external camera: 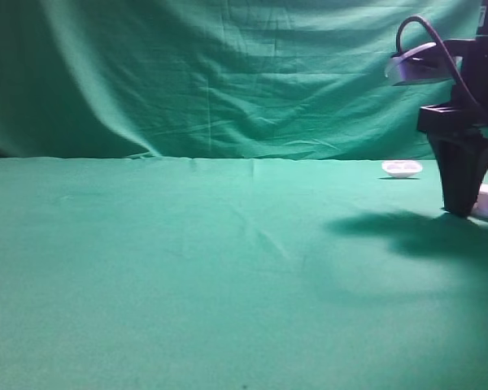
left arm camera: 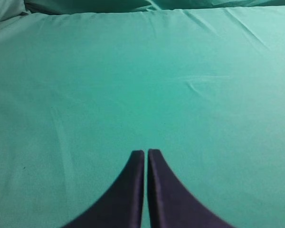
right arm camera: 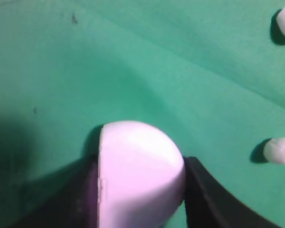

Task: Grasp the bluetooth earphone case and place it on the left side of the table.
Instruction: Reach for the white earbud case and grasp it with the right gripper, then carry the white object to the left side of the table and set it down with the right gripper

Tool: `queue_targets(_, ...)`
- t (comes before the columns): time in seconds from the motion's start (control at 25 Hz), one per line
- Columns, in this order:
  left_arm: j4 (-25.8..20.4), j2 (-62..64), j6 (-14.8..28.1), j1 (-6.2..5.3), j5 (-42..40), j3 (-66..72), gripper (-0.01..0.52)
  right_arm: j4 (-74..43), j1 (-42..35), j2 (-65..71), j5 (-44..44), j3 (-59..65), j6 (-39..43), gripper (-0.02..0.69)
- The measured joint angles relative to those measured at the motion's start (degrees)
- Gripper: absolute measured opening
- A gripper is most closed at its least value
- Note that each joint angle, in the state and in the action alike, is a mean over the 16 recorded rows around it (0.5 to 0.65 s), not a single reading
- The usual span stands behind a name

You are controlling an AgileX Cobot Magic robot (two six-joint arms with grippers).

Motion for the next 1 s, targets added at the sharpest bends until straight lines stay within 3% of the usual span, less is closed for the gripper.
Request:
queue_targets(0.44, 0.0, 0.0, 0.0, 0.0, 0.0, 0.0, 0.0, 3.0, 13.8, 6.1, 7.1, -26.2, 0.1, 0.319)
queue_targets(0.76, 0.0, 0.0, 0.0, 0.0, 0.0, 0.0, 0.0, 3.6, 27.0, 20.2, 4.8, -43.7, 0.0, 0.319)
queue_targets(1.0, 0.0, 0.0, 0.0, 0.0, 0.0, 0.0, 0.0, 3.7, 32.2, 29.8, 1.1, -50.6, 0.0, 0.319)
